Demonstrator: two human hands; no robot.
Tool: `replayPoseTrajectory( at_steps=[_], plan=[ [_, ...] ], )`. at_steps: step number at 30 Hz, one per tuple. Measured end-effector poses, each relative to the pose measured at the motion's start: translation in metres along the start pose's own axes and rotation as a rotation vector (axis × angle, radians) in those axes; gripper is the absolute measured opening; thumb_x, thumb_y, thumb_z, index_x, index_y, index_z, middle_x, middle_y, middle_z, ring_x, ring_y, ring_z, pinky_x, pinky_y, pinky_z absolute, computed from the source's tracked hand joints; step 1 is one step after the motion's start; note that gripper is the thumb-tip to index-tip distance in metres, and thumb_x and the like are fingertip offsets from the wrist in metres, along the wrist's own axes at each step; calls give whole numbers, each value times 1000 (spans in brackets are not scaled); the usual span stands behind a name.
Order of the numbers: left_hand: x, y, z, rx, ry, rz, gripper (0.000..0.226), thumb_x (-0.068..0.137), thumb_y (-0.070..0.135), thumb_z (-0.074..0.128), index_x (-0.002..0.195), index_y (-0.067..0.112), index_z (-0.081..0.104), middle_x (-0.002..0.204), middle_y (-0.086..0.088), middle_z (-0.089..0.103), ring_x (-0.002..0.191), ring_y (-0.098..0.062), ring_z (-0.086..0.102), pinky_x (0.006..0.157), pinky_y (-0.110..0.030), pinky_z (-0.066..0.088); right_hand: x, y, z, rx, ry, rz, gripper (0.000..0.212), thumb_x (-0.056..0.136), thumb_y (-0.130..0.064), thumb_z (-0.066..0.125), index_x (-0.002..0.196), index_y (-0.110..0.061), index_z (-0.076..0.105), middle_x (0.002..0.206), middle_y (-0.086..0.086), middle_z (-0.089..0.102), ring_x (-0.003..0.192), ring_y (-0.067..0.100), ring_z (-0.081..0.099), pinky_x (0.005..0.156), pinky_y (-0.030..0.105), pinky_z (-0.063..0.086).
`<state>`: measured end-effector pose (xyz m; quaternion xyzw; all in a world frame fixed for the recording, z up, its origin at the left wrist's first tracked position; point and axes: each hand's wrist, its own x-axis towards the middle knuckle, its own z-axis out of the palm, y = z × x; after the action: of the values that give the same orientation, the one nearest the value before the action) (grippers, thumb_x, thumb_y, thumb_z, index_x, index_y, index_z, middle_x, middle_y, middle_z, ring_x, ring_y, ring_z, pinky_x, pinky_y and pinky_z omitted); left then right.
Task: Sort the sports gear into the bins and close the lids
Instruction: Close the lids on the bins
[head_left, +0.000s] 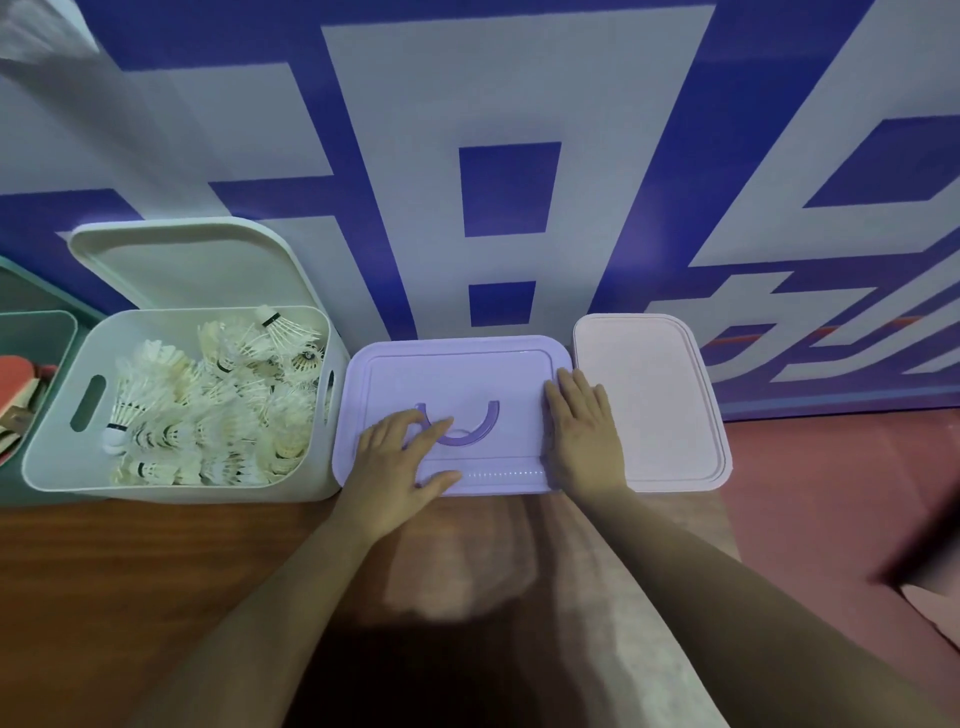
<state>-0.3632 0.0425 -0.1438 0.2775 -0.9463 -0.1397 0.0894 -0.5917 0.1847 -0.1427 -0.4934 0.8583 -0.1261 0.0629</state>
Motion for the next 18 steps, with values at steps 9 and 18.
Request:
replayPoseTrajectory(
  at_steps=[9,18],
  plan=[
    [9,0,16,187,-124,-36,81,84,79,23,150,31,32,157,-9,27,147,-28,20,117,-47,16,2,-4,20,-144,-91,35,70,101,-48,7,152,-3,22,160,14,19,150,26,14,122,49,7],
    [13,4,-63,-64,-24,-195,68,81,54,37,128,9,59,133,-11,55,123,-31,52,104,-43,41,16,-46,-43,15,-120,13,64,97,-47,38,146,-7,32,155,14,31,140,31,32,117,43,25]
  ],
)
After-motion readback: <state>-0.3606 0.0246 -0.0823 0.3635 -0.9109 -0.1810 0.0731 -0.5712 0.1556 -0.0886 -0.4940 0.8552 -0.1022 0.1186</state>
